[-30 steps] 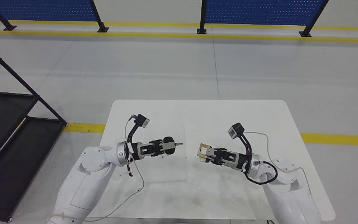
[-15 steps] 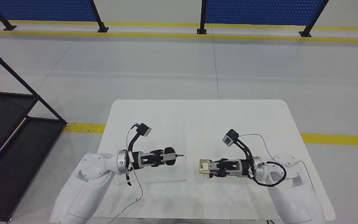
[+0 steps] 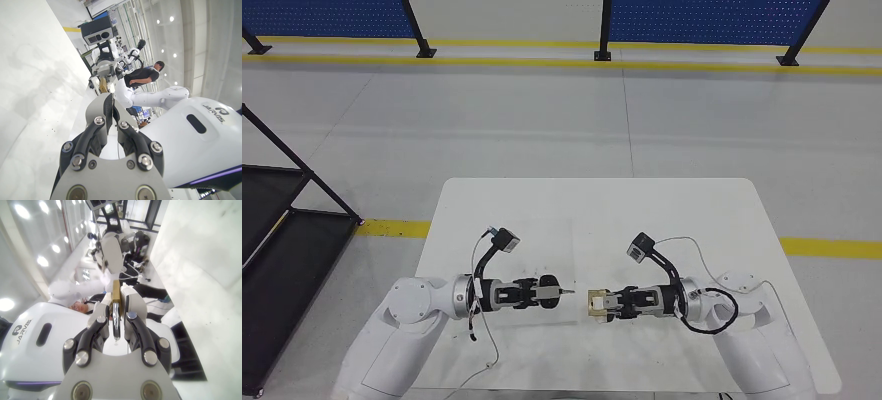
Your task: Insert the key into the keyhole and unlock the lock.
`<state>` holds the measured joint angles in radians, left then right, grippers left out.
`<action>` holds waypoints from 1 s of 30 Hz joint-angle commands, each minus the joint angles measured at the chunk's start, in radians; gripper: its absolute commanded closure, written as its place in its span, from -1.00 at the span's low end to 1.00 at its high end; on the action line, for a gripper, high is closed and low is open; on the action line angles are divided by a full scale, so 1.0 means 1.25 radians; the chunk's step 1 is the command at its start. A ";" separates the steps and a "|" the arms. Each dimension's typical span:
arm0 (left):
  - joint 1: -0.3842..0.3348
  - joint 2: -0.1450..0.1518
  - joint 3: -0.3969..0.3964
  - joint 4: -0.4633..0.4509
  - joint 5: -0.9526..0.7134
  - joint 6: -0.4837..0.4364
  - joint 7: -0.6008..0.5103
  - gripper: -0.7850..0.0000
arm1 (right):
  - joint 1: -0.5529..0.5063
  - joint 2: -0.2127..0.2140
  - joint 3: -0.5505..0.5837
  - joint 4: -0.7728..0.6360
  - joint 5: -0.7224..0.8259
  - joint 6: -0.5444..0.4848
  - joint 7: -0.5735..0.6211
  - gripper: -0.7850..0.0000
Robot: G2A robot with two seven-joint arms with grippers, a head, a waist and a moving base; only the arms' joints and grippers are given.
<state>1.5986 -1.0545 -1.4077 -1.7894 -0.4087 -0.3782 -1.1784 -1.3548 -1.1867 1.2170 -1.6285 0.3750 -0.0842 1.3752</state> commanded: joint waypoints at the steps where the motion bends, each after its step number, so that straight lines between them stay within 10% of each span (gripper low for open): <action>1: -0.001 0.001 0.003 0.001 0.000 0.006 -0.004 1.00 | 0.000 0.001 0.000 -0.003 0.003 -0.009 -0.013 1.00; 30: -0.015 0.013 0.041 -0.012 0.061 0.033 0.046 1.00 | -0.008 0.024 -0.020 -0.045 -0.044 -0.053 -0.091 1.00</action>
<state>1.5785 -1.0390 -1.3574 -1.8041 -0.3324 -0.3362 -1.1250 -1.3642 -1.1578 1.1920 -1.6832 0.3210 -0.1512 1.2638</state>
